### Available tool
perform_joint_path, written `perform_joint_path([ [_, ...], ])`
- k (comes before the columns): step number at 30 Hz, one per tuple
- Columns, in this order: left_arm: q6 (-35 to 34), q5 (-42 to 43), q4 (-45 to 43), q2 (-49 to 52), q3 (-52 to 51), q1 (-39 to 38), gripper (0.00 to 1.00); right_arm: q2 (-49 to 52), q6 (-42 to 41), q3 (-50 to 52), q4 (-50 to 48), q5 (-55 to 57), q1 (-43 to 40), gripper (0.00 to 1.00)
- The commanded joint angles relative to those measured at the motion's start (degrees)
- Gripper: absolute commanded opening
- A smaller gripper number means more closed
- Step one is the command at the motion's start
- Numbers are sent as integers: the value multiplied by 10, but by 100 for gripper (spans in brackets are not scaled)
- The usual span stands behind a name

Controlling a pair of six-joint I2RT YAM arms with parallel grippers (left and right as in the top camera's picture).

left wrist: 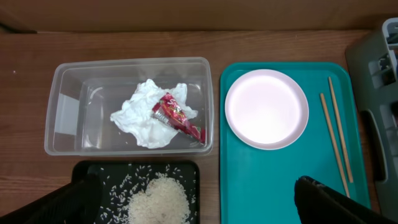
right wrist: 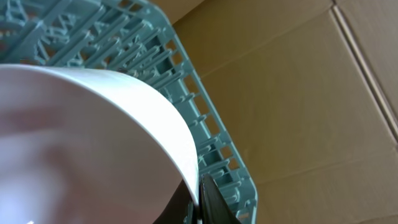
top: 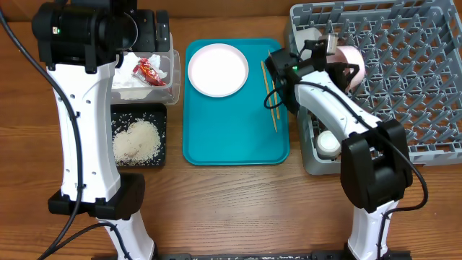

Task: Sort waste into correct bins and load items into the dishwasher
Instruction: 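Carry the pink bowl into the dish rack and release it, then reach the right gripper to the white plate and grip its edge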

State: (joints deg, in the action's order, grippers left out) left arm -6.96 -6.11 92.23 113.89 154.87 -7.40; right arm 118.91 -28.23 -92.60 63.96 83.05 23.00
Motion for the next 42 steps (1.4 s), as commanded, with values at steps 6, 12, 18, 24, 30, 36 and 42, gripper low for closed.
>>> perform_joint_path([
  [6, 1, -4, 1, -7, 0, -1, 100, 3, -9, 41, -25, -7, 3, 4],
  [12, 1, -4, 1, -7, 0, -1, 100, 3, 0, 41, -15, -8, 37, 4],
  [18, 1, -5, 1, -7, 0, -1, 100, 3, 0, 41, -2, -8, 68, 22],
  [24, 1, -5, 1, -7, 0, -1, 100, 2, -1, 39, -3, -8, 94, 56],
  [30, 1, -5, 1, -7, 0, -1, 100, -9, -1, -10, -3, -54, 111, 65],
  [36, 1, -5, 1, -7, 0, -1, 100, -54, 28, -111, -36, -217, 112, 93],
  [42, 1, -5, 1, -7, 0, -1, 100, -63, 59, -172, -99, -614, 106, 100],
])
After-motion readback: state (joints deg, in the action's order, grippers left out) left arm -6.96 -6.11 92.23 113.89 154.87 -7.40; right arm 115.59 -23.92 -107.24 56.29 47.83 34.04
